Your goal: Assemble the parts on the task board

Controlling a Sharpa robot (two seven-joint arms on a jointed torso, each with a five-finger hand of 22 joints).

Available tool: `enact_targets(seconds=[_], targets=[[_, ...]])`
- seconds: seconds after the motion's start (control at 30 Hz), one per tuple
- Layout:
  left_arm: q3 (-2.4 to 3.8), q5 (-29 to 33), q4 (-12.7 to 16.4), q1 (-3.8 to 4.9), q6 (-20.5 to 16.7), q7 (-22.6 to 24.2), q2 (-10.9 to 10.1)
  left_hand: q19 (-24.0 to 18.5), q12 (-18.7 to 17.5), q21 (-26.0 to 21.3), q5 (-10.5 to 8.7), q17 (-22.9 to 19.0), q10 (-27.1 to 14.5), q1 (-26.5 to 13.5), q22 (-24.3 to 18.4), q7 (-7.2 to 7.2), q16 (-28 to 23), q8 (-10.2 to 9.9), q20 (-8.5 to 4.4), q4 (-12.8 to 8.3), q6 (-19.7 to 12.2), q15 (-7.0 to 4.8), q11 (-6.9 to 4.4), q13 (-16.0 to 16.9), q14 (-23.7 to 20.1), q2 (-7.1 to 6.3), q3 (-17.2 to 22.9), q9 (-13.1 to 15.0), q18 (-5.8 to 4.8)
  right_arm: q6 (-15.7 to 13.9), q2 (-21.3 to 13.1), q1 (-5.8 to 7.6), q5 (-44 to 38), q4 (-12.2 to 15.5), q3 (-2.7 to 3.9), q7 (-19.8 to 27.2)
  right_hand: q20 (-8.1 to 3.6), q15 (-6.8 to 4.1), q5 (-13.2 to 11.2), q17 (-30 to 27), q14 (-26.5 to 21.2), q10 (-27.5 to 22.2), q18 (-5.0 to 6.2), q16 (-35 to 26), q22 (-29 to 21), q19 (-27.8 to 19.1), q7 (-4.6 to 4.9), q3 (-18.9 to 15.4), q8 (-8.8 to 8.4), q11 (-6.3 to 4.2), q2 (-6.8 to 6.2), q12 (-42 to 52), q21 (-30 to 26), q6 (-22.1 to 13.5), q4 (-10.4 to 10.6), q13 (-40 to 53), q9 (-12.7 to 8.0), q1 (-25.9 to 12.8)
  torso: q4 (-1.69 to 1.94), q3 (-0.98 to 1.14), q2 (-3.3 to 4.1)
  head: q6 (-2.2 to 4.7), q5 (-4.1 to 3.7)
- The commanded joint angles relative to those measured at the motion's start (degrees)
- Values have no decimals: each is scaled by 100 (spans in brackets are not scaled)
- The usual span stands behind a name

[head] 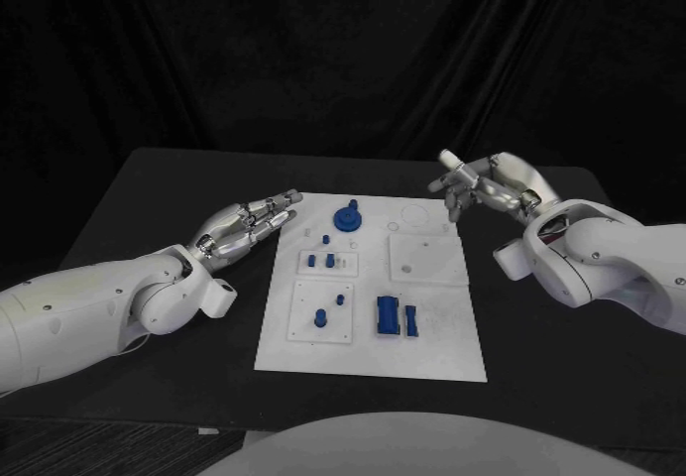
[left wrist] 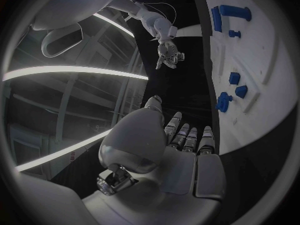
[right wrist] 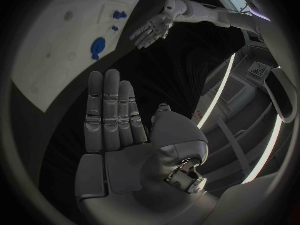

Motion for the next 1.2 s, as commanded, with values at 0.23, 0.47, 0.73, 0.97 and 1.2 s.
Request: enact_targets(seconds=[0.23, 0.47, 0.73, 0.97, 1.2], targets=[[4, -254, 74, 22, -1491, 2036, 51, -1, -351, -40, -462, -5, -119, -274, -9, -783, -21, -43, -954, 60, -339, -792, -903, -56, 1, -266, -400, -42, -160, 729, 85, -246, 1535, -537, -5, 2231, 1070, 818, -978, -1635, -6046, -5031, -556, -3331, -5416, -6199, -797, -235, -723, 522, 48, -2977, -1764, -4331, 3, -3094, -900, 380, 16, 24, -43, -1, -39], [3, -349, 21, 21, -1741, 2056, 134, -1, -641, -40, -722, -5, -182, -508, -9, -1195, -21, -85, -959, 61, -923, -920, -1300, -109, 1, -272, -472, -84, -50, 1112, 184, -472, 1653, -777, -5, 2700, 829, 589, -996, -1795, -6830, -5777, -363, -3550, -5925, -6338, -1364, -103, -805, -145, -102, -3083, -1811, -5132, -7, -3816, -975, 462, 3, 18, -45, -1, -55], [5, -254, -24, 3, -1559, -5, 183, -1, -731, -40, -1348, -5, -202, -2947, -9, -952, -21, -235, -703, -472, -1338, -166, -974, -133, 1, -615, 55, -240, -345, 903, 244, -520, 1537, -852, 3, 2404, 153, -24, -1376, -1846, -6910, -6000, -584, -3639, -6122, -6360, -666, 1088, -933, -320, -650, -3519, -1837, -5536, -804, -4260, -1106, -2112, 1, 24, -53, 12, -52], [189, 55, 120, -58, -2052, -142, 272, -1, -731, -40, -1623, -5, -202, -4176, -9, -466, -21, -235, -703, -754, -1556, -166, -822, -133, 1, -771, 337, -240, -407, 469, 553, -724, 2030, -898, 289, 2265, -585, -24, -1789, -1846, -6910, -6000, -986, -3639, -6122, -6360, -666, 2304, -933, -320, -1372, -3519, -1837, -6008, -1666, -4260, -1106, -4307, -59, 68, -150, 258, -39], [625, 787, 460, -201, -3217, -464, 485, -1, -731, -40, -1844, -5, -202, -5173, -9, -466, -21, -235, -703, -982, -1743, -166, -299, -133, 1, -1250, 565, -240, -476, -423, 1189, -1146, 3045, -992, 877, 1980, -585, -24, -1789, -1846, -6910, -6000, -986, -3639, -6122, -6360, -666, 2304, -933, -320, -1372, -3519, -1837, -6008, -1666, -4260, -1106, -5150, -199, 170, -381, 841, -10]])
